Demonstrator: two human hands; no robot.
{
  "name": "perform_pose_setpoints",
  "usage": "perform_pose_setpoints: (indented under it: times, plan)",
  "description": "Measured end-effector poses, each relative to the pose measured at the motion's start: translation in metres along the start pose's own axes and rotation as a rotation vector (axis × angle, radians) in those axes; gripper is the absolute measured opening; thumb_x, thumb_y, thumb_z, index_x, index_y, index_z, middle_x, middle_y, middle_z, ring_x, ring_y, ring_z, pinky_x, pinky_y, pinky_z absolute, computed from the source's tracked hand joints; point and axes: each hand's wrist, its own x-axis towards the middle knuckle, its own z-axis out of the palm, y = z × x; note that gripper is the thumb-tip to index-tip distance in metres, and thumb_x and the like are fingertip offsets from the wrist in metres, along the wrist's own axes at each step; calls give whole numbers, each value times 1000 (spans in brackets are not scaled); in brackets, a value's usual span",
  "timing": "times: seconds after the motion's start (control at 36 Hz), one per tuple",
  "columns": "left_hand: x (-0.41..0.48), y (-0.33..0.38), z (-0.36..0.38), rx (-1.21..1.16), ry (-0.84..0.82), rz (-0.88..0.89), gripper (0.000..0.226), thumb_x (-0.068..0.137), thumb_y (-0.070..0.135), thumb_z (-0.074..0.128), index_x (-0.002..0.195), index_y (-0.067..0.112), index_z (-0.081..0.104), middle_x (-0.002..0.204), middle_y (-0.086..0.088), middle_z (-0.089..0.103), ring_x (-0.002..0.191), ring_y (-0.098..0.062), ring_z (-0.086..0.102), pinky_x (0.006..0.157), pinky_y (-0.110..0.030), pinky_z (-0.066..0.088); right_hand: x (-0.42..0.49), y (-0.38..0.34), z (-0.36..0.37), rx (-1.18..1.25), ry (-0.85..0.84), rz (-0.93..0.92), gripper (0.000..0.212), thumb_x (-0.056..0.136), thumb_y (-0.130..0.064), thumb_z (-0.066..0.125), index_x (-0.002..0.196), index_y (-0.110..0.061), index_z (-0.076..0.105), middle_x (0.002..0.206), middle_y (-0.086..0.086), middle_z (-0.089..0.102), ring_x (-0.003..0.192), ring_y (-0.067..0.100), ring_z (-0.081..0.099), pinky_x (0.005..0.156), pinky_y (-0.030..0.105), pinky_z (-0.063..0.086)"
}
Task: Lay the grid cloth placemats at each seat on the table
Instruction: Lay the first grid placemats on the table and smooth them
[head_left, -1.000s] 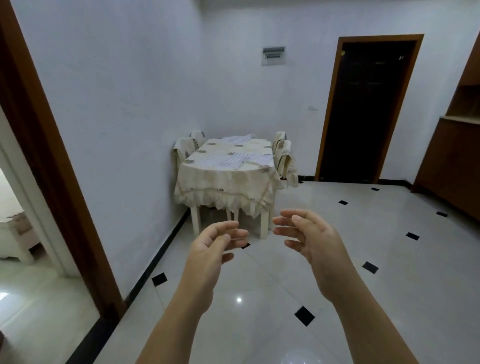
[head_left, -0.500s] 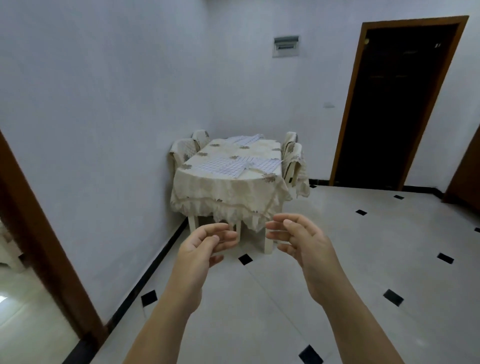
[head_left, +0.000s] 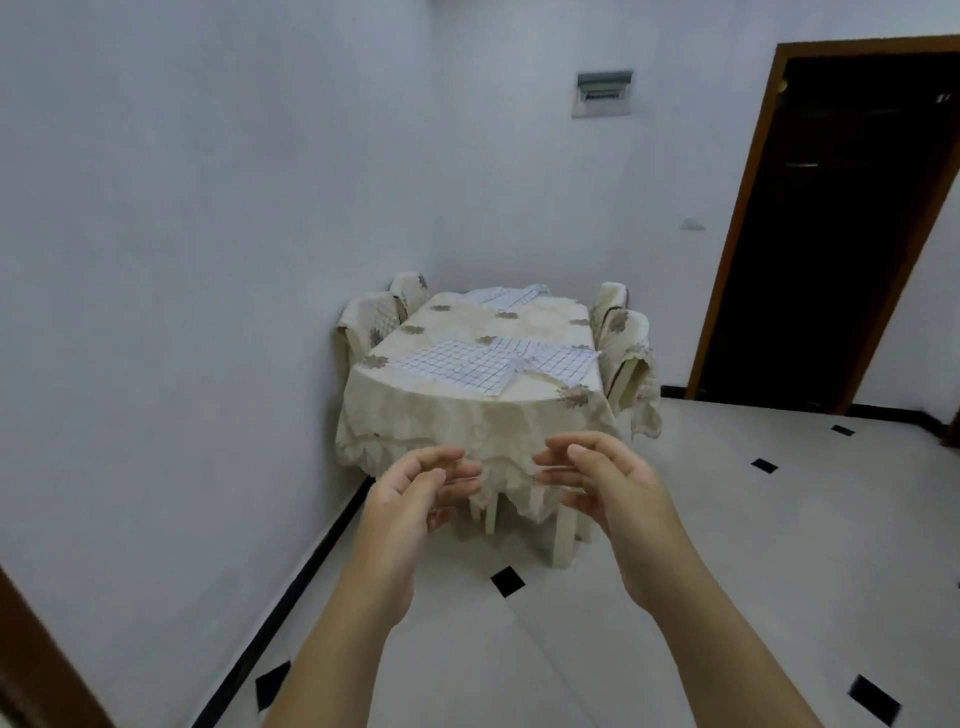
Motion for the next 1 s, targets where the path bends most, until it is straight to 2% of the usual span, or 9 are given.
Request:
perform_pose_setpoints:
  times: [0.08,0.33,0.42,0.67,0.78,1.0]
  plan:
    - [63,6,-15,3,6,8,30,96,2,37,91,15,63,83,-1,74,79,-14,68,66,-24,45,59,-1,25,-16,-8,-25,23,95,-7,44,90,-14,65,83,-1,71,79,14,65,74,26,47]
    - [215,-11,-25,28,-19,-12,28,95,3,38,91,16,62,86,-2,73,80,-14,68,70,-26,45,200,27,58,-19,24,-2,23,95,-6,43,90,-13,65,83,0,70,79,15,65,76,28,47]
    - [259,-26,-24,45,-32,-36,28,95,3,39,90,17,63,82,2,74,76,-10,69,71,-26,45,245,39,59,14,56,11,25,95,-5,43,88,-13,65,81,0,70,78,15,64,75,29,46]
    - [414,-69,-6,74,-16,-55,28,95,4,38,93,18,62,86,1,73,84,-14,67,76,-29,43,405,86,52,36,43,38,26,95,-6,43,86,-15,65,83,-1,71,77,14,65,74,28,46]
    - [500,-81,6,109,33,-53,28,94,3,37,91,19,61,86,2,72,84,-16,66,75,-29,41,494,99,37,36,49,36,25,95,-7,42,87,-16,65,81,-3,72,77,14,65,71,25,46]
    - [617,-101,14,127,110,-90,26,92,5,41,90,19,62,85,3,73,82,-14,67,72,-28,41,620,120,28,22,30,77,26,95,-7,41,88,-16,65,78,-5,72,71,8,66,72,26,45]
